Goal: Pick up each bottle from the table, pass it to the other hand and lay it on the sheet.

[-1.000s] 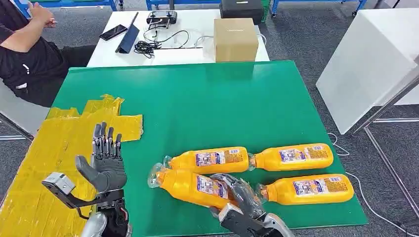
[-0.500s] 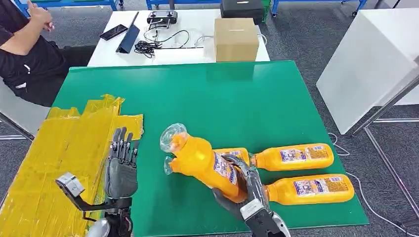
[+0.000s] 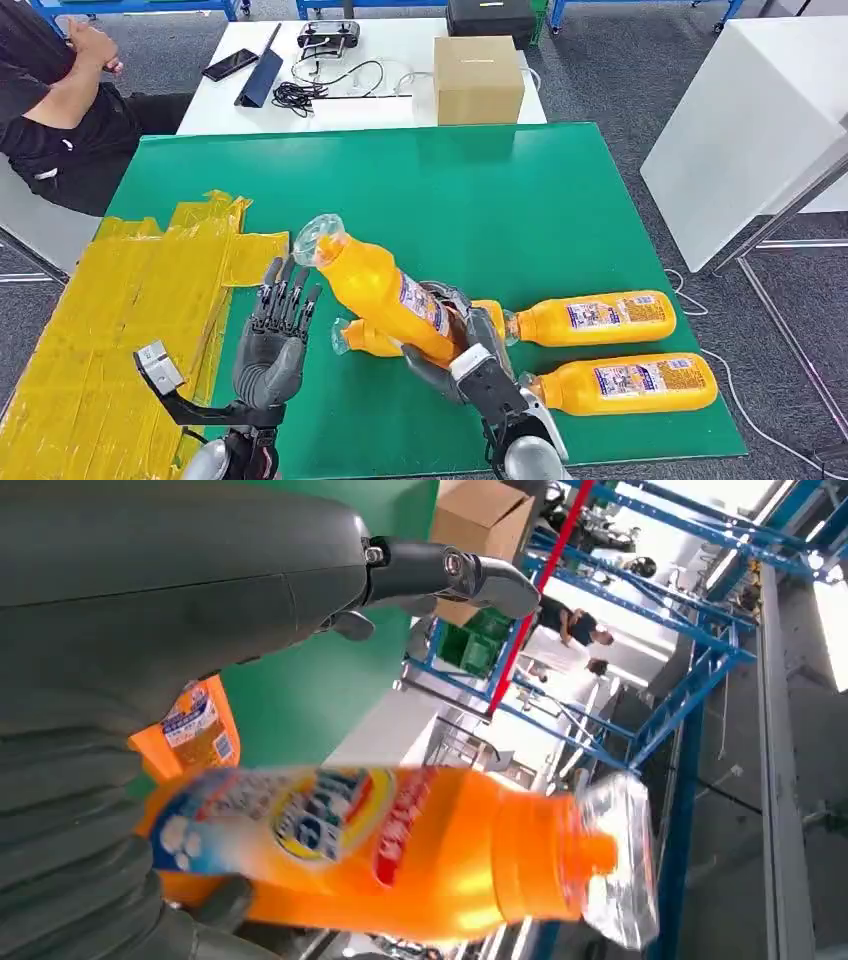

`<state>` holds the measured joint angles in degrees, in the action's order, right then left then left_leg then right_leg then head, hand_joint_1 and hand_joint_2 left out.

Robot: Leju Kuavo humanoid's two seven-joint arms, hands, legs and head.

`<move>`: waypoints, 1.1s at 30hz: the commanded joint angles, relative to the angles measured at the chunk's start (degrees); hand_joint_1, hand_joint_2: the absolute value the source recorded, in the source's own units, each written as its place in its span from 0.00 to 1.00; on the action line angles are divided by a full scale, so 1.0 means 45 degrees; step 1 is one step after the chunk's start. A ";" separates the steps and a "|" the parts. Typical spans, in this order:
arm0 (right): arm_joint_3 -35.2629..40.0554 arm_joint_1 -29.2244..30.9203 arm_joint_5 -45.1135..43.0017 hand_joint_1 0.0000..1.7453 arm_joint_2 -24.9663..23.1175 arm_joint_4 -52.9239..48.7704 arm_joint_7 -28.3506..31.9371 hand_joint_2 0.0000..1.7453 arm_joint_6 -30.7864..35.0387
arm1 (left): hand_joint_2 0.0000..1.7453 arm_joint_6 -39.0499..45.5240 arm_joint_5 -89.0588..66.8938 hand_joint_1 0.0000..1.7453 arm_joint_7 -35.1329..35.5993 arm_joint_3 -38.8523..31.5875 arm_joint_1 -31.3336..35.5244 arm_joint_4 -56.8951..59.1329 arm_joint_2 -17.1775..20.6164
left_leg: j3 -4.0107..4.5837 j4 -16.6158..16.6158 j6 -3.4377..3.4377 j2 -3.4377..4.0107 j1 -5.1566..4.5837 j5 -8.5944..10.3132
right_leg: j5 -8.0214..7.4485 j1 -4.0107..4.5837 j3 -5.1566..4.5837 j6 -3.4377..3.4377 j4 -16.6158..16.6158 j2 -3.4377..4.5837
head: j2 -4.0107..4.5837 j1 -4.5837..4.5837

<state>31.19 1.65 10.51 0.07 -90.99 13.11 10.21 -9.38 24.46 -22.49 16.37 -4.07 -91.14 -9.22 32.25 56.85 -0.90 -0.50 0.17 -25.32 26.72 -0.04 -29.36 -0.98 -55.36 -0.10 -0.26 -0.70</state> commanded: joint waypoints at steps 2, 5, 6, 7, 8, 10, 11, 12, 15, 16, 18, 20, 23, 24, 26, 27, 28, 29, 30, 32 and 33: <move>0.1089 0.1267 0.0240 1.00 -0.0076 0.1872 -0.0412 1.00 -0.0314 | 1.00 -0.0317 0.0308 0.00 0.0082 0.0227 0.0421 0.0924 0.0492 | -0.0025 -0.0017 0.0006 0.0029 0.0000 0.0002 | -0.0009 0.0000 0.0015 -0.0003 0.0017 0.0024 | 0.0000 0.0000; 0.1089 0.1267 0.0240 1.00 -0.0076 0.1872 -0.0412 1.00 -0.0314 | 1.00 -0.0317 0.0308 0.00 0.0082 0.0227 0.0421 0.0924 0.0492 | -0.0025 -0.0017 0.0006 0.0029 0.0000 0.0002 | -0.0009 0.0000 0.0015 -0.0003 0.0017 0.0024 | 0.0000 0.0000; 0.1089 0.1267 0.0240 1.00 -0.0076 0.1872 -0.0412 1.00 -0.0314 | 1.00 -0.0317 0.0308 0.00 0.0082 0.0227 0.0421 0.0924 0.0492 | -0.0025 -0.0017 0.0006 0.0029 0.0000 0.0002 | -0.0009 0.0000 0.0015 -0.0003 0.0017 0.0024 | 0.0000 0.0000; 0.1125 0.1296 0.0257 1.00 -0.0066 0.1902 -0.0440 1.00 -0.0345 | 1.00 -0.0333 0.0315 0.00 0.0082 0.0227 0.0419 0.0921 0.0486 | -0.0030 -0.0019 0.0008 0.0035 0.0003 0.0001 | -0.0012 0.0003 0.0020 -0.0003 0.0021 0.0029 | 0.0000 0.0000; 0.1294 0.1406 0.0364 1.00 -0.0048 0.2002 -0.0564 1.00 -0.0476 | 1.00 -0.0422 0.0370 0.00 0.0096 0.0231 0.0417 0.0908 0.0482 | -0.0035 -0.0020 0.0010 0.0040 0.0007 0.0000 | -0.0014 0.0006 0.0025 -0.0003 0.0026 0.0033 | 0.0000 0.0000; 0.1787 0.1658 0.0693 1.00 0.0043 0.2139 -0.0925 1.00 -0.0846 | 1.00 -0.0554 0.0410 0.00 0.0166 0.0237 0.0457 0.0957 0.0519 | -0.0030 -0.0019 0.0008 0.0035 0.0006 0.0000 | -0.0012 0.0006 0.0022 -0.0002 0.0023 0.0030 | 0.0000 0.0000; 0.2516 0.2063 0.0930 1.00 0.0253 0.2105 -0.1153 1.00 -0.1454 | 1.00 -0.0606 0.0433 0.00 0.0192 -0.0026 0.0576 0.1155 0.0556 | -0.0024 -0.0015 0.0007 0.0026 0.0004 0.0001 | -0.0010 0.0004 0.0018 -0.0003 0.0019 0.0021 | 0.0000 0.0000; 0.2516 0.2063 0.0930 1.00 0.0253 0.2105 -0.1153 1.00 -0.1454 | 1.00 -0.0606 0.0433 0.00 0.0192 -0.0026 0.0576 0.1155 0.0556 | -0.0020 -0.0014 0.0005 0.0024 0.0002 0.0001 | -0.0009 0.0002 0.0013 -0.0002 0.0015 0.0020 | 0.0000 0.0000; 0.2503 0.2106 0.0907 1.00 0.0283 0.2123 -0.1169 1.00 -0.1475 | 1.00 -0.0606 0.0432 0.00 0.0192 -0.0038 0.0591 0.1167 0.0537 | -0.0025 -0.0016 0.0010 0.0019 0.0010 0.0001 | -0.0009 0.0009 0.0024 -0.0004 0.0025 0.0012 | 0.0000 -0.0005; 0.2503 0.2106 0.0907 1.00 0.0283 0.2123 -0.1169 1.00 -0.1475 | 1.00 -0.0606 0.0432 0.00 0.0192 -0.0038 0.0591 0.1167 0.0537 | -0.0021 -0.0013 0.0008 0.0016 0.0009 0.0002 | -0.0010 0.0008 0.0021 -0.0005 0.0023 0.0011 | 0.0000 -0.0005; 0.2503 0.2106 0.0907 1.00 0.0283 0.2123 -0.1169 1.00 -0.1475 | 1.00 -0.0606 0.0432 0.00 0.0192 -0.0038 0.0591 0.1167 0.0537 | -0.0029 -0.0014 0.0008 0.0023 0.0012 -0.0002 | -0.0010 0.0012 0.0029 -0.0006 0.0028 0.0017 | 0.0000 0.0000; 0.2503 0.2106 0.0907 1.00 0.0283 0.2123 -0.1169 1.00 -0.1475 | 1.00 -0.0606 0.0432 0.00 0.0192 -0.0038 0.0591 0.1167 0.0537 | -0.0014 -0.0012 0.0006 0.0012 0.0003 0.0002 | -0.0007 0.0002 0.0012 -0.0004 0.0016 0.0008 | 0.0000 -0.0005; 0.2503 0.2106 0.0907 1.00 0.0283 0.2123 -0.1169 1.00 -0.1475 | 1.00 -0.0606 0.0432 0.00 0.0192 -0.0038 0.0591 0.1167 0.0537 | -0.0009 -0.0009 0.0006 0.0008 0.0004 0.0002 | -0.0006 0.0003 0.0008 -0.0003 0.0013 0.0005 | 0.0000 -0.0005; 0.2503 0.2106 0.0907 1.00 0.0283 0.2123 -0.1169 1.00 -0.1475 | 1.00 -0.0606 0.0432 0.00 0.0192 -0.0038 0.0591 0.1167 0.0537 | -0.0021 -0.0012 0.0010 0.0017 0.0013 0.0000 | -0.0010 0.0012 0.0023 -0.0004 0.0025 0.0010 | 0.0000 0.0000; 0.2503 0.2106 0.0907 1.00 0.0283 0.2123 -0.1169 1.00 -0.1475 | 1.00 -0.0606 0.0432 0.00 0.0192 -0.0038 0.0591 0.1167 0.0537 | -0.0010 -0.0011 0.0006 0.0005 0.0001 0.0004 | -0.0005 0.0001 0.0009 -0.0004 0.0014 0.0001 | 0.0000 -0.0005; 0.2503 0.2106 0.0907 1.00 0.0283 0.2123 -0.1169 1.00 -0.1475 | 1.00 -0.0606 0.0432 0.00 0.0192 -0.0038 0.0591 0.1167 0.0537 | -0.0023 -0.0013 0.0010 0.0012 0.0009 0.0001 | -0.0008 0.0008 0.0024 -0.0005 0.0025 0.0005 | 0.0000 -0.0005; 0.2503 0.2106 0.0907 1.00 0.0283 0.2123 -0.1169 1.00 -0.1475 | 1.00 -0.0606 0.0432 0.00 0.0192 -0.0038 0.0591 0.1167 0.0537 | -0.0013 -0.0011 0.0007 0.0007 0.0006 0.0003 | -0.0007 0.0005 0.0013 -0.0004 0.0018 0.0002 | 0.0000 0.0000; 0.2716 0.2203 0.0848 1.00 0.0371 0.2138 -0.1145 1.00 -0.1730 | 1.00 -0.0617 0.0445 0.00 0.0192 -0.0072 0.0582 0.1179 0.0507 | -0.0021 -0.0013 0.0010 0.0013 0.0010 0.0001 | -0.0008 0.0009 0.0022 -0.0005 0.0024 0.0006 | 0.0000 -0.0005; 0.2984 0.2368 0.0819 1.00 0.0413 0.2161 -0.1168 1.00 -0.1995 | 1.00 -0.0617 0.0490 0.00 0.0202 -0.0156 0.0600 0.1236 0.0498 | -0.0019 -0.0012 0.0010 0.0009 0.0012 0.0001 | -0.0007 0.0010 0.0021 -0.0004 0.0024 0.0002 | 0.0000 0.0000; 0.3482 0.2705 0.0729 1.00 0.0398 0.2246 -0.1253 1.00 -0.2395 | 1.00 -0.0755 0.0568 0.00 0.0273 -0.0216 0.0703 0.1388 0.0533 | -0.0009 -0.0008 0.0005 0.0022 0.0002 0.0000 | -0.0007 0.0001 0.0002 -0.0003 0.0010 0.0019 | 0.0000 0.0000; 0.3680 0.2865 0.0718 1.00 0.0377 0.2289 -0.1313 1.00 -0.2490 | 1.00 -0.0889 0.0546 0.00 0.0318 -0.0172 0.0759 0.1465 0.0586 | -0.0020 -0.0011 0.0009 0.0031 0.0007 -0.0002 | -0.0010 0.0006 0.0015 -0.0004 0.0018 0.0025 | 0.0000 -0.0005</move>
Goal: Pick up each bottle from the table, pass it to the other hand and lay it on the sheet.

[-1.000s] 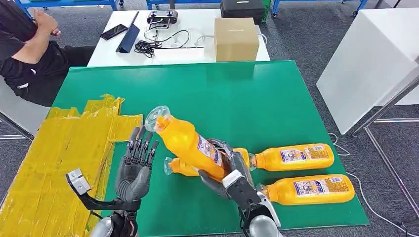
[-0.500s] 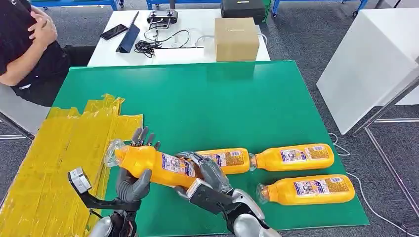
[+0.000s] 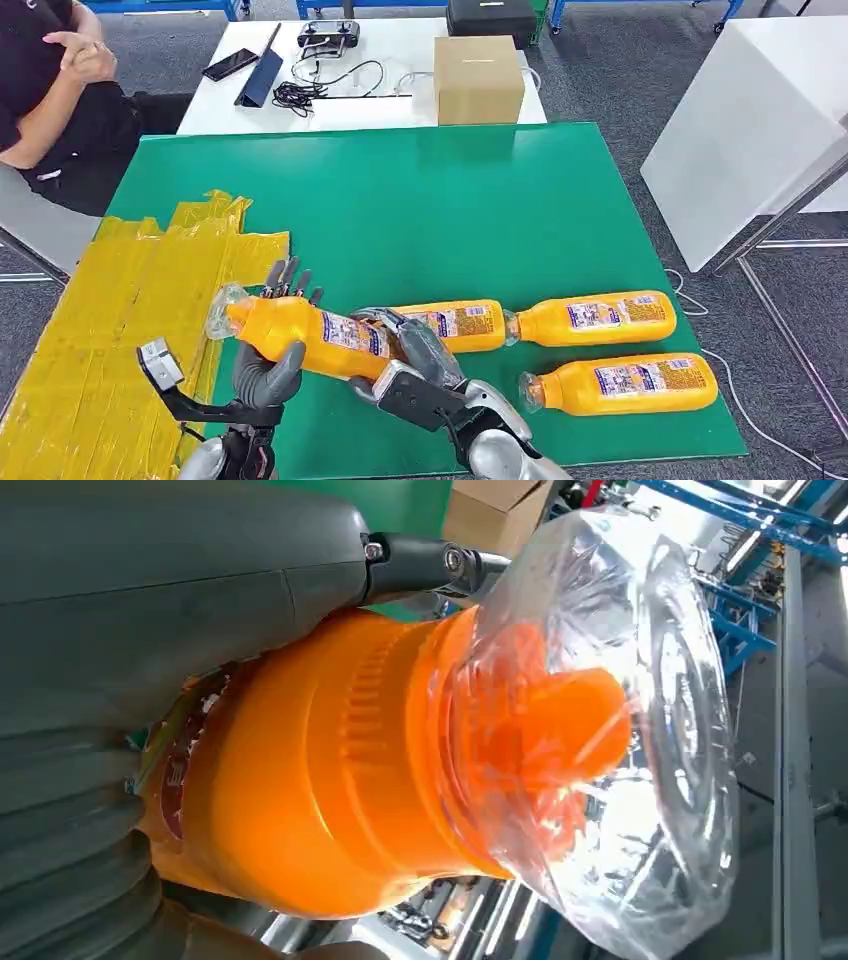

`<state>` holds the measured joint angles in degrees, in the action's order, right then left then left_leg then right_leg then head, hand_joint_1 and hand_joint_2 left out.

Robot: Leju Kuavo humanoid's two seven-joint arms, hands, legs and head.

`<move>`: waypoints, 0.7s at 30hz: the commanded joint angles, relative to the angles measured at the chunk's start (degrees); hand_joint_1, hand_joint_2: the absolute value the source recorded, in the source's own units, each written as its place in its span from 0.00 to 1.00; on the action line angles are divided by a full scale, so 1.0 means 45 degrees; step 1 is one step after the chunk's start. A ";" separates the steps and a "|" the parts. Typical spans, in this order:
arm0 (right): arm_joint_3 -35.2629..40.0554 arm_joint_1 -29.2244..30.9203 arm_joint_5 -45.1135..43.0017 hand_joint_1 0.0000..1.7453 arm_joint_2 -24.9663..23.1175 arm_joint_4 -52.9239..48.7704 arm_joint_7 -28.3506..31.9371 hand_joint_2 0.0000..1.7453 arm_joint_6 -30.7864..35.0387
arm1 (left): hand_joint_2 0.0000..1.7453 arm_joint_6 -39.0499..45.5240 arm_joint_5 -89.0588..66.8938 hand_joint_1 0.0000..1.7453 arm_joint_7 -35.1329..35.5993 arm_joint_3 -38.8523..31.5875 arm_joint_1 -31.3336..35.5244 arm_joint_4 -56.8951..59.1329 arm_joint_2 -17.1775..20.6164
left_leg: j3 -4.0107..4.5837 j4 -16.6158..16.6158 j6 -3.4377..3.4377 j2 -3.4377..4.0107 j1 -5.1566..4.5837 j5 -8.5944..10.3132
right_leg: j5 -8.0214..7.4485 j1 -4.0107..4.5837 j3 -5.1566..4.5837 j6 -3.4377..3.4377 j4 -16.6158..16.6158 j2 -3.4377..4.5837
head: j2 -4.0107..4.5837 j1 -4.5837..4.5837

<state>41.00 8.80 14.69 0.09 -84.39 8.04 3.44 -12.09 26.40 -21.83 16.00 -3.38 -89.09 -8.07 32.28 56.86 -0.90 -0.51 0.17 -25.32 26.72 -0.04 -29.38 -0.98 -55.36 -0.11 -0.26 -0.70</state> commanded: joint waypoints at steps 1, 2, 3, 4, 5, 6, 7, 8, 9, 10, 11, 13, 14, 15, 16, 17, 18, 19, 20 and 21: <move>0.1611 0.1366 -0.0229 1.00 0.0370 0.0828 -0.0211 1.00 -0.1059 | 1.00 -0.0347 0.0053 0.00 0.0205 -0.0040 0.0650 0.1066 0.0363 | -0.0019 -0.0011 0.0007 0.0029 0.0002 0.0001 | -0.0009 0.0002 0.0012 -0.0004 0.0013 0.0022 | 0.0000 0.0000; 0.1750 0.1463 -0.0269 1.00 0.0389 0.0809 -0.0224 1.00 -0.1149 | 1.00 -0.0382 -0.0082 0.00 0.0235 0.0028 0.0716 0.1164 0.0406 | -0.0025 -0.0010 0.0011 0.0040 0.0012 -0.0002 | -0.0013 0.0012 0.0019 -0.0004 0.0020 0.0031 | 0.0000 -0.0005; 0.1895 0.1560 -0.0339 1.00 0.0414 0.0763 -0.0227 1.00 -0.1277 | 1.00 -0.0393 -0.0283 0.00 0.0233 0.0114 0.0798 0.1297 0.0464 | -0.0026 -0.0012 0.0010 0.0027 0.0008 0.0002 | -0.0010 0.0008 0.0021 -0.0004 0.0019 0.0017 | 0.0000 -0.0004; 0.1990 0.1626 -0.0393 1.00 0.0441 0.0735 -0.0231 1.00 -0.1335 | 1.00 -0.0423 -0.0442 0.00 0.0204 0.0146 0.0855 0.1398 0.0480 | -0.0017 -0.0011 0.0008 0.0010 0.0003 0.0005 | -0.0006 0.0003 0.0013 -0.0002 0.0013 0.0003 | 0.0000 0.0000; 0.2022 0.1647 -0.0464 1.00 0.0461 0.0726 -0.0251 1.00 -0.1376 | 1.00 -0.0389 -0.0693 0.00 0.0134 0.0188 0.0912 0.1470 0.0518 | -0.0011 -0.0009 0.0005 0.0006 0.0000 0.0005 | -0.0005 0.0000 0.0007 -0.0003 0.0009 0.0002 | 0.0000 -0.0005; 0.2062 0.1684 -0.0477 1.00 0.0471 0.0741 -0.0256 1.00 -0.1391 | 1.00 -0.0524 -0.0737 0.00 0.0068 0.0174 0.0931 0.1538 0.0534 | -0.0020 -0.0012 0.0009 0.0017 0.0004 0.0004 | -0.0008 0.0003 0.0014 -0.0004 0.0014 0.0011 | 0.0000 0.0000; 0.2028 0.1677 -0.0517 1.00 0.0475 0.0746 -0.0280 1.00 -0.1382 | 1.00 -0.0527 -0.0744 0.00 0.0063 0.0098 0.0918 0.1537 0.0489 | -0.0028 -0.0014 0.0011 0.0020 0.0010 0.0003 | -0.0009 0.0008 0.0025 -0.0005 0.0023 0.0011 | 0.0000 0.0000; 0.2001 0.1667 -0.0534 1.00 0.0496 0.0757 -0.0289 1.00 -0.1377 | 1.00 -0.0550 -0.0763 0.25 0.0058 0.0074 0.0911 0.1524 0.0477 | -0.0025 -0.0014 0.0010 0.0016 0.0010 0.0003 | -0.0008 0.0009 0.0024 -0.0004 0.0023 0.0008 | 0.0000 -0.0005; 0.1997 0.1664 -0.0536 1.00 0.0501 0.0760 -0.0292 1.00 -0.1377 | 1.00 -0.0579 -0.0775 0.25 0.0048 0.0082 0.0908 0.1518 0.0485 | -0.0023 -0.0014 0.0006 0.0004 0.0004 0.0004 | -0.0004 0.0003 0.0023 -0.0004 0.0019 -0.0002 | 0.0000 -0.0004; 0.1991 0.1660 -0.0533 1.00 0.0529 0.0770 -0.0288 1.00 -0.1379 | 1.00 -0.0579 -0.0775 0.25 0.0048 0.0080 0.0908 0.1516 0.0484 | -0.0015 -0.0011 0.0004 0.0002 -0.0001 0.0005 | -0.0002 -0.0002 0.0013 -0.0004 0.0012 -0.0003 | 0.0000 -0.0005; 0.1991 0.1660 -0.0533 1.00 0.0529 0.0770 -0.0288 1.00 -0.1379 | 1.00 -0.0579 -0.0775 0.25 0.0048 0.0080 0.0908 0.1516 0.0484 | -0.0028 -0.0014 0.0009 0.0012 0.0013 0.0000 | -0.0006 0.0012 0.0031 -0.0005 0.0027 0.0004 | 0.0000 0.0000; 0.1991 0.1660 -0.0533 1.00 0.0529 0.0770 -0.0288 1.00 -0.1379 | 1.00 -0.0579 -0.0775 0.25 0.0048 0.0080 0.0908 0.1516 0.0484 | -0.0017 -0.0011 0.0004 0.0008 0.0000 0.0001 | -0.0001 -0.0001 0.0016 -0.0004 0.0012 0.0004 | 0.0000 0.0000; 0.1991 0.1660 -0.0533 1.00 0.0529 0.0770 -0.0288 1.00 -0.1379 | 1.00 -0.0579 -0.0775 0.25 0.0048 0.0080 0.0908 0.1516 0.0484 | -0.0026 -0.0012 0.0009 0.0016 0.0010 -0.0003 | -0.0003 0.0009 0.0028 -0.0004 0.0023 0.0009 | 0.0000 -0.0005; 0.1991 0.1660 -0.0533 1.00 0.0529 0.0770 -0.0288 1.00 -0.1379 | 1.00 -0.0579 -0.0775 0.25 0.0048 0.0080 0.0908 0.1516 0.0484 | -0.0021 -0.0012 0.0006 0.0009 0.0003 0.0001 | -0.0003 0.0002 0.0022 -0.0004 0.0017 0.0003 | 0.0000 -0.0004; 0.1991 0.1660 -0.0533 1.00 0.0529 0.0770 -0.0288 1.00 -0.1379 | 1.00 -0.0579 -0.0775 0.25 0.0048 0.0080 0.0908 0.1516 0.0484 | -0.0011 -0.0010 0.0004 0.0003 0.0000 0.0004 | -0.0002 -0.0001 0.0011 -0.0003 0.0011 -0.0002 | 0.0000 -0.0005; 0.1991 0.1660 -0.0533 1.00 0.0529 0.0770 -0.0288 1.00 -0.1379 | 1.00 -0.0579 -0.0775 1.00 0.0048 0.0080 0.0908 0.1516 0.0484 | -0.0010 -0.0007 0.0004 0.0005 0.0001 0.0002 | -0.0002 0.0000 0.0009 -0.0002 0.0009 0.0000 | 0.0000 -0.0004; 0.1948 0.1643 -0.0557 1.00 0.0526 0.0785 -0.0296 1.00 -0.1366 | 1.00 -0.0634 -0.0786 1.00 0.0016 0.0038 0.0901 0.1501 0.0469 | -0.0019 -0.0009 0.0008 0.0010 0.0009 0.0001 | -0.0004 0.0008 0.0020 -0.0002 0.0017 0.0003 | 0.0000 -0.0004; 0.1923 0.1637 -0.0576 1.00 0.0530 0.0799 -0.0298 1.00 -0.1363 | 1.00 -0.0652 -0.0779 1.00 0.0006 0.0018 0.0913 0.1508 0.0452 | -0.0022 -0.0010 0.0009 0.0011 0.0010 0.0000 | -0.0004 0.0009 0.0024 -0.0002 0.0019 0.0003 | 0.0000 0.0000; 0.1915 0.1633 -0.0577 1.00 0.0535 0.0805 -0.0298 1.00 -0.1362 | 1.00 -0.0664 -0.0773 1.00 0.0000 0.0002 0.0918 0.1521 0.0442 | -0.0007 -0.0007 0.0004 0.0004 0.0000 0.0004 | -0.0003 0.0000 0.0004 -0.0002 0.0008 -0.0001 | 0.0000 -0.0004; 0.1899 0.1626 -0.0581 1.00 0.0538 0.0816 -0.0298 1.00 -0.1361 | 1.00 -0.0689 -0.0767 1.00 -0.0010 -0.0031 0.0930 0.1533 0.0418 | -0.0021 -0.0010 0.0010 0.0008 0.0011 0.0003 | -0.0006 0.0010 0.0022 -0.0003 0.0020 0.0000 | 0.0000 -0.0005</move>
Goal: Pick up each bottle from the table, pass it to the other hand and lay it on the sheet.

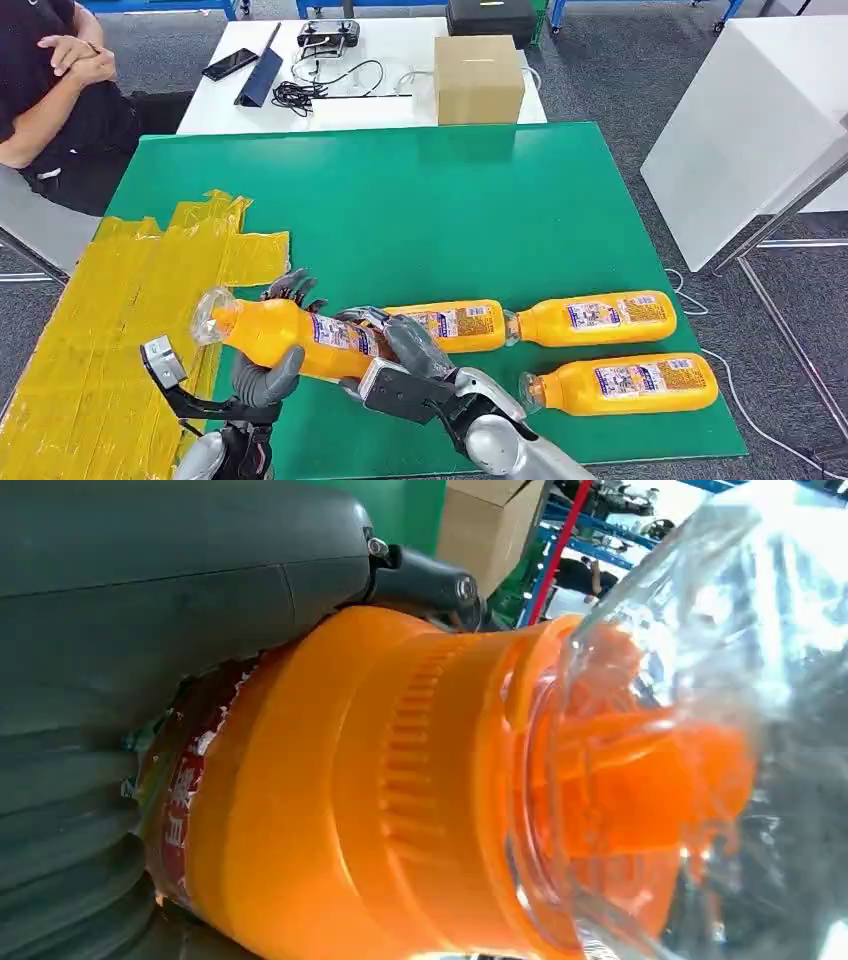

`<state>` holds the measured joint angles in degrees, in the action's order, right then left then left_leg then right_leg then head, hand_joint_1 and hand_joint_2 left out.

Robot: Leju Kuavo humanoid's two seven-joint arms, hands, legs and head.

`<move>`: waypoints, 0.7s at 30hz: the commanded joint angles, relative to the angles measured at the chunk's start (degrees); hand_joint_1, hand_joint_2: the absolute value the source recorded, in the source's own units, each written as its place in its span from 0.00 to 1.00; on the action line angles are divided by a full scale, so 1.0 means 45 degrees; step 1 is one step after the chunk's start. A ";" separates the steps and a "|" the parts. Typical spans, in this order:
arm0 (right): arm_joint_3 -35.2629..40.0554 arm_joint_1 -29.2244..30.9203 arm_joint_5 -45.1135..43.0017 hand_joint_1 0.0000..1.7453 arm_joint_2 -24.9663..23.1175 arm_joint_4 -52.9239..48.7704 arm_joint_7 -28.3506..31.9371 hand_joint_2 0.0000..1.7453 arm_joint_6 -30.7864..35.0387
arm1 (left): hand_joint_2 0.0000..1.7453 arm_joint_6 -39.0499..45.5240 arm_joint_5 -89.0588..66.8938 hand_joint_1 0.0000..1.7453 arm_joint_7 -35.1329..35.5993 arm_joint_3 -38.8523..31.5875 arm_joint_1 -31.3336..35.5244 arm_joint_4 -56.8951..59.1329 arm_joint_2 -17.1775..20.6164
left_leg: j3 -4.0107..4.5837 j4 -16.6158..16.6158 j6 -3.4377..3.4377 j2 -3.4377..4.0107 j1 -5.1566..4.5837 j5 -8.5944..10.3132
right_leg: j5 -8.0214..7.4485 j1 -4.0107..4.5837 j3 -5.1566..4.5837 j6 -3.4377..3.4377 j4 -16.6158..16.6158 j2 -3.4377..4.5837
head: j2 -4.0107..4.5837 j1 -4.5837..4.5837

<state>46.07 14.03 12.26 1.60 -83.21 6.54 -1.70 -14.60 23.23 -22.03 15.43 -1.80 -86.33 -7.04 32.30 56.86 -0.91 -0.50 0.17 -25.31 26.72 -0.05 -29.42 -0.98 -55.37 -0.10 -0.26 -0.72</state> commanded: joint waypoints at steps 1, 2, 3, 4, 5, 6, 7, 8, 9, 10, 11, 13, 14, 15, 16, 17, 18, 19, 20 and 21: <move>0.0758 0.0461 -0.0049 1.00 0.0197 0.0561 0.0038 1.00 -0.0218 | 1.00 -0.0160 -0.0059 1.00 0.0021 0.0071 0.0574 0.0916 0.0172 | -0.0031 -0.0013 0.0013 0.0010 0.0015 0.0001 | -0.0007 0.0014 0.0037 -0.0004 0.0026 0.0002 | 0.0000 0.0000; 0.0758 0.0465 -0.0052 1.00 0.0197 0.0573 0.0038 1.00 -0.0219 | 1.00 -0.0176 -0.0059 1.00 0.0012 0.0062 0.0572 0.0912 0.0163 | -0.0012 -0.0010 0.0005 0.0004 0.0001 0.0003 | -0.0003 0.0001 0.0012 -0.0003 0.0010 0.0000 | 0.0000 0.0005; 0.0747 0.0461 -0.0062 1.00 0.0197 0.0581 0.0037 1.00 -0.0219 | 1.00 -0.0189 -0.0059 1.00 0.0006 0.0055 0.0580 0.0914 0.0151 | -0.0021 -0.0011 0.0009 0.0007 0.0008 0.0001 | -0.0005 0.0008 0.0024 -0.0004 0.0019 0.0000 | 0.0000 0.0000; 0.0741 0.0464 -0.0062 1.00 0.0200 0.0597 0.0037 1.00 -0.0219 | 1.00 -0.0205 -0.0059 1.00 -0.0001 0.0044 0.0579 0.0920 0.0138 | -0.0011 -0.0008 0.0006 0.0001 0.0003 0.0003 | -0.0003 0.0002 0.0013 -0.0003 0.0010 -0.0003 | 0.0000 0.0000; 0.0724 0.0458 -0.0080 1.00 0.0200 0.0607 0.0036 1.00 -0.0222 | 1.00 -0.0215 -0.0060 1.00 -0.0008 0.0041 0.0581 0.0919 0.0127 | -0.0020 -0.0010 0.0008 0.0004 0.0007 0.0001 | -0.0003 0.0007 0.0023 -0.0004 0.0017 -0.0002 | 0.0000 0.0005; 0.0711 0.0459 -0.0096 1.00 0.0203 0.0613 0.0035 1.00 -0.0225 | 1.00 -0.0219 -0.0061 1.00 -0.0012 0.0041 0.0586 0.0919 0.0120 | -0.0033 -0.0011 0.0013 0.0013 0.0023 -0.0004 | -0.0008 0.0022 0.0043 -0.0007 0.0033 0.0003 | 0.0000 0.0000; 0.0699 0.0455 -0.0096 1.00 0.0212 0.0615 0.0035 1.00 -0.0223 | 1.00 -0.0238 -0.0070 1.00 -0.0029 0.0042 0.0579 0.0911 0.0119 | -0.0014 -0.0009 0.0005 0.0004 0.0003 0.0001 | -0.0003 0.0003 0.0016 -0.0005 0.0014 -0.0001 | 0.0000 0.0005; 0.0667 0.0427 -0.0108 1.00 0.0219 0.0605 0.0034 1.00 -0.0219 | 1.00 -0.0251 -0.0077 1.00 -0.0045 0.0034 0.0575 0.0912 0.0106 | -0.0016 -0.0007 0.0005 0.0004 0.0005 -0.0001 | -0.0001 0.0004 0.0019 -0.0005 0.0013 -0.0001 | 0.0000 0.0000; 0.0614 0.0387 -0.0133 1.00 0.0218 0.0595 0.0030 1.00 -0.0195 | 1.00 -0.0187 -0.0096 1.00 -0.0132 -0.0025 0.0559 0.0879 0.0065 | -0.0023 -0.0010 0.0007 0.0005 0.0007 -0.0002 | -0.0002 0.0007 0.0029 -0.0006 0.0020 -0.0001 | 0.0000 0.0005; 0.0556 0.0342 -0.0154 1.00 0.0223 0.0585 0.0030 1.00 -0.0175 | 1.00 -0.0127 -0.0148 1.00 -0.0178 -0.0042 0.0544 0.0851 0.0056 | -0.0013 -0.0008 0.0005 0.0000 0.0004 0.0001 | -0.0002 0.0003 0.0017 -0.0005 0.0014 -0.0005 | 0.0000 0.0000; 0.0482 0.0269 -0.0167 1.00 0.0242 0.0556 0.0030 1.00 -0.0136 | 1.00 0.0140 -0.0313 1.00 -0.0282 -0.0074 0.0518 0.0798 0.0026 | -0.0027 -0.0010 0.0008 0.0005 0.0013 -0.0004 | -0.0003 0.0012 0.0035 -0.0007 0.0026 -0.0003 | 0.0000 0.0000; 0.0426 0.0226 -0.0131 1.00 0.0238 0.0533 0.0030 1.00 -0.0014 | 1.00 0.0414 -0.0480 1.00 -0.0375 -0.0110 0.0502 0.0753 -0.0001 | -0.0013 -0.0007 0.0004 -0.0004 0.0003 0.0001 | -0.0001 0.0002 0.0018 -0.0004 0.0013 -0.0009 | 0.0000 0.0000; 0.0415 0.0200 -0.0133 1.00 0.0267 0.0519 0.0030 1.00 -0.0015 | 1.00 0.0423 -0.0489 1.00 -0.0375 -0.0105 0.0506 0.0711 -0.0006 | -0.0012 -0.0009 0.0004 -0.0004 0.0001 0.0003 | -0.0002 0.0000 0.0014 -0.0004 0.0012 -0.0008 | 0.0000 0.0000; 0.0355 0.0142 0.0271 0.76 0.0277 0.0446 0.0057 1.00 0.0397 | 1.00 0.1141 -0.0954 1.00 -0.0568 -0.0188 0.0470 0.0623 -0.0066 | -0.0022 -0.0010 0.0008 -0.0005 0.0010 0.0000 | -0.0002 0.0009 0.0030 -0.0006 0.0022 -0.0012 | 0.0000 0.0000; 0.0095 -0.0131 0.0648 0.00 0.0262 0.0244 -0.0020 1.00 0.1104 | 1.00 0.2849 -0.2168 1.00 -0.1056 -0.0370 0.0385 0.0393 -0.0236 | -0.0029 -0.0010 0.0010 -0.0002 0.0015 -0.0001 | -0.0003 0.0013 0.0040 -0.0006 0.0027 -0.0010 | 0.0000 0.0000; -0.0184 -0.0448 0.0756 0.00 0.0328 -0.0029 -0.0028 1.00 0.1432 | 1.00 0.4481 -0.3542 1.00 -0.1369 -0.0375 0.0361 0.0187 -0.0290 | -0.0019 -0.0006 0.0010 -0.0003 0.0015 -0.0001 | -0.0003 0.0014 0.0030 -0.0005 0.0023 -0.0011 | 0.0000 0.0004; -0.0640 -0.1015 0.0694 0.00 0.0446 -0.0491 0.0053 0.00 0.1711 | 1.00 0.6334 -0.5114 1.00 -0.1592 -0.0404 0.0298 -0.0152 -0.0301 | -0.0011 -0.0004 0.0008 -0.0015 0.0015 -0.0001 | 0.0000 0.0014 0.0025 -0.0005 0.0021 -0.0021 | 0.0000 0.0000; -0.0947 -0.1424 0.0713 0.00 0.0550 -0.0892 0.0205 0.00 0.2005 | 1.00 0.7152 -0.5728 1.00 -0.1679 -0.0498 0.0205 -0.0466 -0.0291 | -0.0016 -0.0005 0.0007 -0.0023 0.0015 -0.0002 | 0.0003 0.0013 0.0033 -0.0007 0.0024 -0.0030 | 0.0000 0.0005; -0.1384 -0.1970 0.0662 0.00 0.0633 -0.1406 0.0415 0.00 0.2300 | 1.00 0.7860 -0.6227 1.00 -0.1735 -0.0668 0.0012 -0.0923 -0.0215 | -0.0007 0.0001 0.0007 -0.0049 0.0015 -0.0003 | 0.0011 0.0014 0.0033 -0.0007 0.0020 -0.0055 | 0.0000 0.0000; -0.1647 -0.2314 0.0657 0.00 0.0675 -0.1733 0.0602 0.00 0.2490 | 1.00 0.8358 -0.6639 1.00 -0.1807 -0.0838 -0.0103 -0.1188 -0.0174 | -0.0001 0.0003 0.0006 -0.0036 0.0014 -0.0004 | 0.0009 0.0012 0.0019 -0.0005 0.0015 -0.0040 | 0.0000 0.0005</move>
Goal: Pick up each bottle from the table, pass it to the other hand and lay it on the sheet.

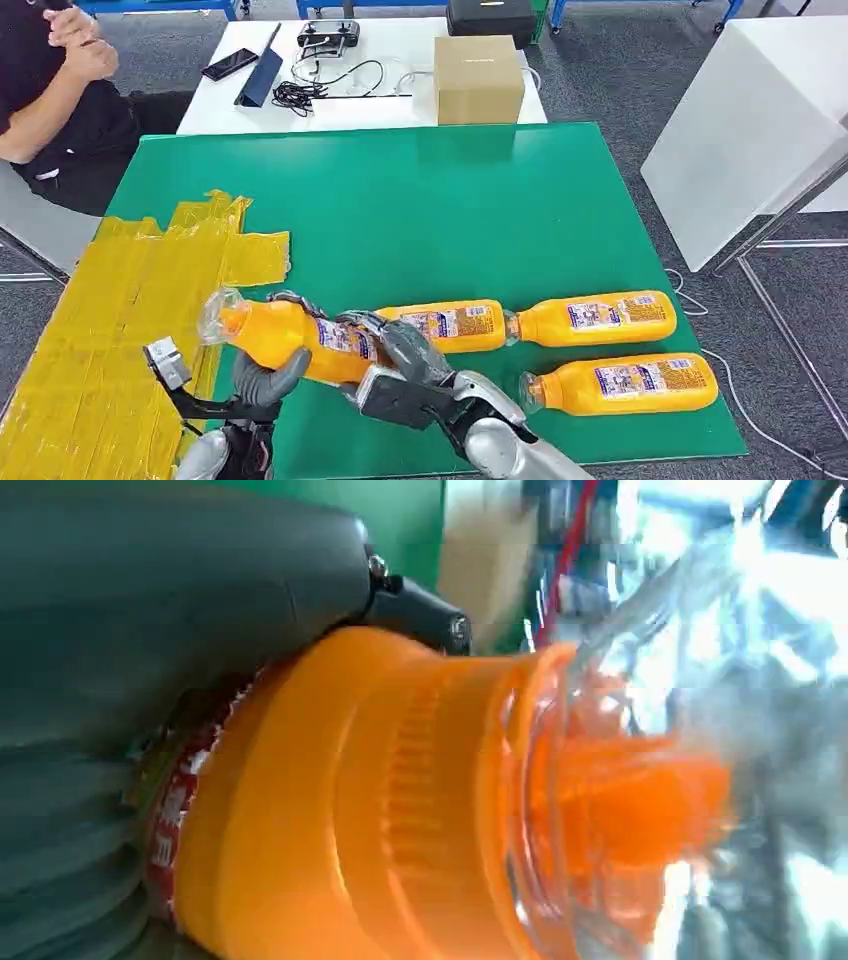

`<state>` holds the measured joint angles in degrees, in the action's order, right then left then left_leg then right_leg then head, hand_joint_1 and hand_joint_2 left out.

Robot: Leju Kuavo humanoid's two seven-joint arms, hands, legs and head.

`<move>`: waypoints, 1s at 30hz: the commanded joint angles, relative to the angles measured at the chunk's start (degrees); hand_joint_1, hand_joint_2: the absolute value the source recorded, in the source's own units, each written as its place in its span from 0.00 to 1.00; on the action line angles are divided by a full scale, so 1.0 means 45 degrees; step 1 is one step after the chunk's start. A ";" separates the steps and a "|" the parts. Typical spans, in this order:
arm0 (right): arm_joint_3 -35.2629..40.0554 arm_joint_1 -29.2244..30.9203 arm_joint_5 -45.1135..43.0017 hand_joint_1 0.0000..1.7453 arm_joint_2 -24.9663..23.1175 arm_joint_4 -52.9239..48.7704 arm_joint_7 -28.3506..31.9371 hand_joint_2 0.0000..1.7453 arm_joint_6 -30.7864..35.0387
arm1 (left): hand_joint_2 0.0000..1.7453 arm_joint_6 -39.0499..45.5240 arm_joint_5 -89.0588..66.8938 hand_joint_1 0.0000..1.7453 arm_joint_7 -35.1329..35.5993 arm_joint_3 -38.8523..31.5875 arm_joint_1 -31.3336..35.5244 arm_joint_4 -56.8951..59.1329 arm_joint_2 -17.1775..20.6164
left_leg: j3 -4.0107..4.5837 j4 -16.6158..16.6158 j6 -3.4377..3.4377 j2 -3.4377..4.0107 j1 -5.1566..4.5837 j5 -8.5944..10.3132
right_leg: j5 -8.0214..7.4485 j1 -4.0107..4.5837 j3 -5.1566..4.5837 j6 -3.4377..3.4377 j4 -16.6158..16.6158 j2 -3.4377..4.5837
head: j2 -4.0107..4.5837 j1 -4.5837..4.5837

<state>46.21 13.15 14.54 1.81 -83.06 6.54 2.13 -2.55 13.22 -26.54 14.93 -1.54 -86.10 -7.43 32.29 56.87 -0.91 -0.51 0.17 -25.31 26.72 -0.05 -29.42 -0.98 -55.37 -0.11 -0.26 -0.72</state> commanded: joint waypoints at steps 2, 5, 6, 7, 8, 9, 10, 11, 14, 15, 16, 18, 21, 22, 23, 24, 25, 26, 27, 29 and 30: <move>-0.2118 -0.2609 0.0113 0.00 0.0623 -0.2152 0.0768 0.00 0.1785 | 1.00 0.6583 -0.5411 1.00 -0.0918 -0.0980 -0.0262 -0.1605 0.0001 | 0.0004 0.0003 0.0005 -0.0032 0.0008 -0.0008 | 0.0014 0.0007 0.0012 -0.0006 0.0010 -0.0037 | 0.0000 0.0000; -0.2895 -0.3410 0.0100 0.00 0.0512 -0.2696 0.0988 0.00 0.1935 | 1.00 0.7899 -0.7817 1.00 -0.0865 -0.1562 -0.0293 -0.2354 0.0444 | -0.0001 0.0005 0.0008 -0.0022 0.0017 -0.0018 | 0.0015 0.0016 0.0025 -0.0006 0.0015 -0.0027 | 0.0000 0.0000; -0.2992 -0.3494 0.0097 0.00 0.0512 -0.2742 0.1011 0.00 0.1940 | 1.00 0.8156 -0.8382 1.00 -0.0814 -0.1694 -0.0307 -0.2461 0.0512 | -0.0009 0.0006 0.0010 -0.0011 0.0020 -0.0023 | 0.0016 0.0019 0.0031 -0.0006 0.0016 -0.0019 | 0.0000 0.0000; -0.3167 -0.3632 0.0087 0.00 0.0519 -0.2816 0.1044 0.00 0.1936 | 1.00 0.8733 -0.9638 1.00 -0.0599 -0.1972 -0.0357 -0.2661 0.0598 | -0.0011 0.0005 0.0012 -0.0005 0.0024 -0.0024 | 0.0014 0.0023 0.0032 -0.0005 0.0019 -0.0013 | 0.0000 0.0005; -0.3368 -0.3748 0.0087 0.00 0.0525 -0.2878 0.1057 0.00 0.1940 | 1.00 0.9128 -1.0814 1.00 -0.0276 -0.2179 -0.0426 -0.2866 0.0708 | -0.0038 0.0007 0.0017 0.0009 0.0038 -0.0038 | 0.0018 0.0037 0.0065 -0.0009 0.0033 -0.0004 | 0.0000 0.0000; -0.3501 -0.3822 0.0003 0.00 0.0528 -0.2918 0.1056 0.00 0.1872 | 1.00 0.9267 -1.1383 1.00 -0.0062 -0.2303 -0.0472 -0.2970 0.0784 | -0.0022 0.0004 0.0017 0.0005 0.0032 -0.0029 | 0.0014 0.0032 0.0048 -0.0005 0.0027 -0.0008 | 0.0000 0.0005; -0.3623 -0.3858 -0.0034 0.00 0.0527 -0.2930 0.1060 0.00 0.1866 | 1.00 0.9396 -1.1813 1.00 0.0033 -0.2371 -0.0497 -0.3010 0.0861 | -0.0008 0.0001 0.0018 0.0024 0.0026 -0.0024 | 0.0006 0.0025 0.0023 -0.0002 0.0019 0.0015 | 0.0000 0.0000; -0.3702 -0.3870 -0.0066 0.00 0.0514 -0.2933 0.1060 0.00 0.1826 | 1.00 0.9456 -1.2161 1.00 0.0141 -0.2422 -0.0497 -0.3047 0.0871 | 0.0017 -0.0003 0.0011 0.0012 0.0012 -0.0009 | 0.0001 0.0012 -0.0008 -0.0001 0.0009 0.0008 | 0.0000 0.0005; -0.3897 -0.3953 -0.0166 0.00 0.0494 -0.2937 0.1036 0.00 0.1738 | 1.00 0.9456 -1.3085 1.00 0.0323 -0.2446 -0.0518 -0.3064 0.0855 | 0.0009 -0.0004 0.0011 0.0014 0.0013 -0.0013 | 0.0004 0.0013 0.0000 -0.0002 0.0013 0.0006 | 0.0000 0.0000; -0.3897 -0.3953 -0.0166 0.00 0.0494 -0.2937 0.1036 0.00 0.1738 | 1.00 0.9456 -1.3085 1.00 0.0323 -0.2446 -0.0518 -0.3064 0.0855 | 0.0002 -0.0004 0.0013 0.0014 0.0016 -0.0016 | 0.0006 0.0016 0.0009 -0.0003 0.0016 0.0006 | 0.0000 0.0000; -0.3897 -0.3953 -0.0166 0.00 0.0494 -0.2937 0.1036 0.00 0.1738 | 1.00 0.9456 -1.3085 1.00 0.0323 -0.2446 -0.0518 -0.3064 0.0855 | 0.0004 -0.0003 0.0010 0.0006 0.0016 -0.0014 | 0.0005 0.0016 0.0011 -0.0004 0.0018 -0.0001 | 0.0000 0.0000; -0.3897 -0.3953 -0.0166 0.00 0.0494 -0.2937 0.1036 0.00 0.1738 | 1.00 0.9456 -1.3085 1.00 0.0323 -0.2446 -0.0518 -0.3064 0.0855 | 0.0006 -0.0003 0.0008 0.0009 0.0014 -0.0013 | 0.0003 0.0014 0.0007 -0.0006 0.0018 0.0003 | 0.0000 0.0000; -0.3897 -0.3953 -0.0166 0.00 0.0494 -0.2937 0.1036 0.00 0.1738 | 1.00 0.9456 -1.3085 1.00 0.0323 -0.2446 -0.0518 -0.3064 0.0855 | 0.0009 -0.0005 0.0007 0.0005 0.0007 -0.0010 | 0.0005 0.0007 0.0001 -0.0004 0.0013 -0.0001 | 0.0000 0.0000; -0.3897 -0.3953 -0.0166 0.00 0.0494 -0.2937 0.1036 0.00 0.1738 | 1.00 0.9456 -1.3085 1.00 0.0323 -0.2446 -0.0518 -0.3064 0.0855 | 0.0000 -0.0005 0.0009 0.0009 0.0013 -0.0015 | 0.0006 0.0013 0.0013 -0.0004 0.0019 0.0001 | 0.0000 0.0000; -0.3897 -0.3953 -0.0166 0.00 0.0494 -0.2937 0.1036 0.00 0.1738 | 1.00 0.9456 -1.3085 1.00 0.0323 -0.2446 -0.0518 -0.3064 0.0855 | 0.0004 -0.0004 0.0008 0.0013 0.0013 -0.0013 | 0.0003 0.0013 0.0006 -0.0003 0.0017 0.0006 | 0.0000 0.0000; -0.3897 -0.3953 -0.0166 0.00 0.0494 -0.2937 0.1036 0.00 0.1738 | 1.00 0.9456 -1.3085 1.00 0.0323 -0.2446 -0.0518 -0.3064 0.0855 | 0.0010 -0.0004 0.0008 0.0004 0.0010 -0.0009 | 0.0004 0.0009 0.0002 -0.0004 0.0013 -0.0003 | 0.0000 0.0000; -0.3897 -0.3953 -0.0166 0.00 0.0494 -0.2937 0.1036 0.00 0.1738 | 1.00 0.9456 -1.3085 1.00 0.0323 -0.2446 -0.0518 -0.3064 0.0855 | 0.0000 -0.0003 0.0010 0.0007 0.0016 -0.0014 | 0.0005 0.0015 0.0014 -0.0005 0.0019 0.0000 | 0.0000 0.0005; -0.3897 -0.3953 -0.0166 0.00 0.0494 -0.2937 0.1036 0.00 0.1738 | 1.00 0.9456 -1.3085 1.00 0.0323 -0.2446 -0.0518 -0.3064 0.0855 | 0.0002 -0.0005 0.0010 0.0010 0.0012 -0.0011 | 0.0002 0.0011 0.0007 -0.0004 0.0016 0.0003 | 0.0000 0.0000; -0.3897 -0.3953 -0.0166 0.00 0.0494 -0.2937 0.1036 0.00 0.1738 | 1.00 0.9456 -1.3085 1.00 0.0323 -0.2446 -0.0518 -0.3064 0.0855 | 0.0003 -0.0004 0.0010 0.0011 0.0012 -0.0011 | 0.0002 0.0012 0.0006 -0.0003 0.0014 0.0004 | 0.0000 0.0000; -0.3897 -0.3953 -0.0166 0.00 0.0494 -0.2937 0.1036 0.00 0.1738 | 1.00 0.9456 -1.3085 1.00 0.0323 -0.2446 -0.0518 -0.3064 0.0855 | 0.0020 -0.0005 0.0006 0.0006 0.0002 -0.0003 | 0.0000 0.0002 -0.0016 -0.0002 0.0005 0.0001 | 0.0000 0.0000; -0.3897 -0.3953 -0.0166 0.00 0.0494 -0.2937 0.1036 0.00 0.1738 | 1.00 0.9456 -1.3085 1.00 0.0323 -0.2446 -0.0518 -0.3064 0.0855 | -0.0011 -0.0004 0.0016 0.0020 0.0022 -0.0016 | 0.0002 0.0022 0.0023 -0.0004 0.0023 0.0009 | 0.0000 0.0004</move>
<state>29.59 -5.04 13.97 3.58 -96.65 11.06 10.23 40.06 -45.68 -25.27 4.74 -4.81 -100.37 -4.48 32.40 56.86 -0.91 -0.51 0.17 -25.32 26.72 -0.05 -29.52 -0.98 -55.36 -0.11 -0.26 -0.70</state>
